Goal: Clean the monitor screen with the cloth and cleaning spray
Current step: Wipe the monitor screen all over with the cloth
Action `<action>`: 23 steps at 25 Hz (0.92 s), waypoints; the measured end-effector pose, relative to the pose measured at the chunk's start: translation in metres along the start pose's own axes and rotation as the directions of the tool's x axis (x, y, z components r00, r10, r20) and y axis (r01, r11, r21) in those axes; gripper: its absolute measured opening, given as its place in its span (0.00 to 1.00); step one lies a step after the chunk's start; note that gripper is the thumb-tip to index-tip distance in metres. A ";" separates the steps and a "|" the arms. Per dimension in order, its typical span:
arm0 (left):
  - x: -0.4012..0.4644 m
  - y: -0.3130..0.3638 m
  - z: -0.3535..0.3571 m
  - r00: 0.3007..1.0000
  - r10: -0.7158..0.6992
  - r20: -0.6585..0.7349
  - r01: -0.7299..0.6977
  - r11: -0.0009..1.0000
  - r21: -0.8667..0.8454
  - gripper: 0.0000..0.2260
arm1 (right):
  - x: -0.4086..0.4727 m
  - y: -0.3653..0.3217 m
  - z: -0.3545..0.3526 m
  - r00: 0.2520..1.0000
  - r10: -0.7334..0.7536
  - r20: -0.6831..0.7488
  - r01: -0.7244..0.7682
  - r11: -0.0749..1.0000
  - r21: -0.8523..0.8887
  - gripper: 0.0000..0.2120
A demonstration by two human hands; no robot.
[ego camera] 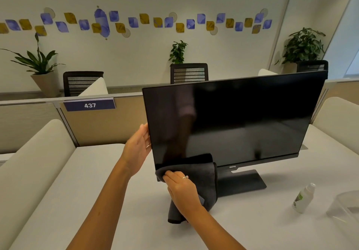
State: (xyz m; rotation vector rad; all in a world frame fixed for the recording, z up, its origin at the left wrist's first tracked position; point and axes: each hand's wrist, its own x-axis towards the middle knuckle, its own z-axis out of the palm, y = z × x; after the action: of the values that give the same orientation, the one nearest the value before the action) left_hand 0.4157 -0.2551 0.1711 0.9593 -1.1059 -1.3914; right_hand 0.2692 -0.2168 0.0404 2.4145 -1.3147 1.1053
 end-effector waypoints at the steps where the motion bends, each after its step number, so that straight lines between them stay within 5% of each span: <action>1: -0.001 -0.004 0.001 1.000 -0.012 -0.020 0.012 1.000 0.029 0.22 | -0.003 0.004 0.000 1.000 0.004 0.002 -0.004 1.000 -0.002 0.18; 4: 0.000 -0.017 0.006 0.997 -0.025 -0.075 0.032 0.994 0.102 0.20 | -0.014 0.022 -0.004 0.998 0.064 -0.014 -0.064 0.997 -0.035 0.16; 8: 0.007 -0.026 0.004 0.989 -0.057 -0.140 0.078 0.986 0.146 0.14 | -0.020 0.060 -0.024 0.942 0.333 -0.043 -0.334 0.911 -0.241 0.14; 11: 0.010 -0.027 0.002 0.982 -0.076 -0.171 0.100 0.985 0.140 0.09 | 0.000 0.083 -0.048 0.746 0.600 -0.289 -0.600 0.794 0.101 0.09; 14: 0.012 -0.026 0.003 0.979 -0.085 -0.188 0.113 0.983 0.147 0.08 | 0.043 0.093 -0.076 0.617 0.613 -0.493 -0.563 0.782 0.268 0.09; 18: 0.013 -0.026 0.004 0.970 -0.112 -0.217 0.146 0.978 0.150 0.15 | 0.109 0.079 -0.102 0.636 0.495 -0.591 -0.423 0.865 0.269 0.11; 23: 0.010 -0.031 0.000 0.986 -0.070 -0.153 0.095 0.982 0.164 0.17 | 0.132 0.033 -0.084 0.820 0.238 -0.520 -0.232 0.970 0.078 0.11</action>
State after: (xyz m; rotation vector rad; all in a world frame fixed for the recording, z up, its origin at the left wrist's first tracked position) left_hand 0.4072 -0.2645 0.1417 1.2248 -1.0975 -1.2842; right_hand 0.2433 -0.2820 0.1840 1.7721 -1.4183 1.6886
